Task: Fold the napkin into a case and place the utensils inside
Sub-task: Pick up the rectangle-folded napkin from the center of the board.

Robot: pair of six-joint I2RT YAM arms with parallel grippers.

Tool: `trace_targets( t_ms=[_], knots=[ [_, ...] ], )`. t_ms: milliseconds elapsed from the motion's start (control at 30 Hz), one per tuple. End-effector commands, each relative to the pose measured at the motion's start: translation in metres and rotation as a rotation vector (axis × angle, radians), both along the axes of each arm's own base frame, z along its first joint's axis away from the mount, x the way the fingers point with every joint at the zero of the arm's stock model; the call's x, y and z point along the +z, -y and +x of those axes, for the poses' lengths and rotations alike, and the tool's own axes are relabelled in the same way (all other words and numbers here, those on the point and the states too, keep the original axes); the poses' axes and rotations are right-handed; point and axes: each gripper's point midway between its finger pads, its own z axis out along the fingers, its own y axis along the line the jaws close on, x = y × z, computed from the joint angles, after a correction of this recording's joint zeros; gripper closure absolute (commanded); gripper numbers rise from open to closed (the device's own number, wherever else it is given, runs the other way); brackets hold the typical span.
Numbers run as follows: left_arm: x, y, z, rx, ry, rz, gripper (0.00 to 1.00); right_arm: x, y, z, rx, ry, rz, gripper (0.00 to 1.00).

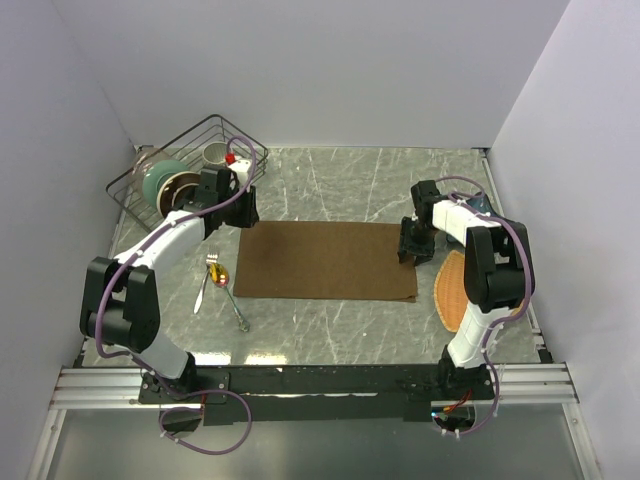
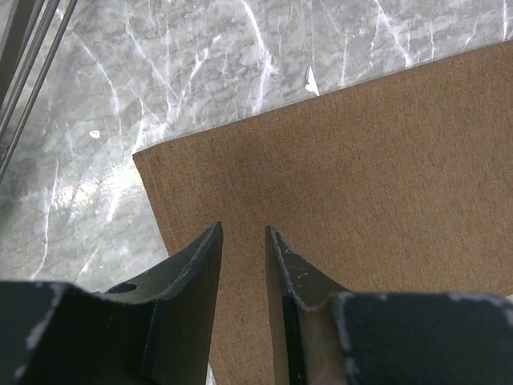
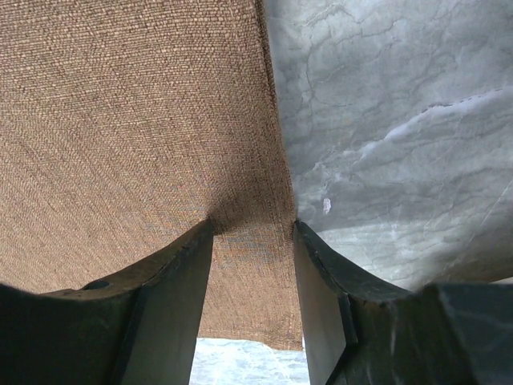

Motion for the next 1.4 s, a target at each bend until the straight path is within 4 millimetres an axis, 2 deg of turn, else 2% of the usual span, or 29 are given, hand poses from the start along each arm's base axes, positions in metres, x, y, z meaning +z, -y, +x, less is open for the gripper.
trace_targets(
  t_ms=[0,100,167,300,400,500,633,900,1133,1233,1267,1333,1367],
  knots=[
    [0.021,0.005,0.002,-0.006,0.050,-0.036,0.66,-0.012,0.001,-0.007,-0.021,-0.050,-0.002,0.46],
    [0.022,0.006,0.003,-0.003,0.051,-0.043,0.66,-0.007,0.000,-0.006,-0.009,-0.044,0.013,0.40],
    [0.022,0.006,0.003,-0.001,0.050,-0.048,0.66,0.002,-0.001,-0.002,-0.001,-0.026,0.020,0.40],
    [0.023,0.007,0.003,0.000,0.053,-0.055,0.66,0.028,-0.002,0.006,0.021,0.042,0.026,0.40],
    [0.025,0.007,0.003,0.002,0.054,-0.058,0.67,0.037,0.002,0.007,0.035,0.070,0.014,0.40],
    [0.025,0.008,0.003,0.001,0.055,-0.059,0.67,0.039,0.005,0.004,0.032,0.071,0.000,0.41],
    [0.024,0.008,0.004,0.003,0.050,-0.062,0.67,0.027,0.008,-0.004,0.021,0.042,-0.014,0.41],
    [0.026,0.009,0.003,-0.006,0.042,-0.059,0.67,0.002,0.012,-0.001,0.024,0.001,-0.035,0.43],
    [0.024,0.009,0.001,-0.010,0.032,-0.061,0.67,-0.011,0.000,-0.002,0.018,-0.045,0.024,0.49],
    [0.025,0.008,0.000,-0.010,0.036,-0.055,0.67,-0.013,-0.007,-0.002,0.020,-0.054,0.063,0.63],
    [0.025,0.008,0.000,-0.009,0.037,-0.053,0.67,-0.012,-0.009,-0.003,0.024,-0.059,0.072,0.83],
    [0.025,0.007,-0.001,-0.009,0.038,-0.047,0.67,-0.008,-0.010,-0.001,0.041,-0.052,0.077,0.97],
    [0.025,0.007,-0.001,-0.009,0.041,-0.048,0.67,-0.003,-0.008,-0.001,0.051,-0.046,0.073,1.00]
  ],
)
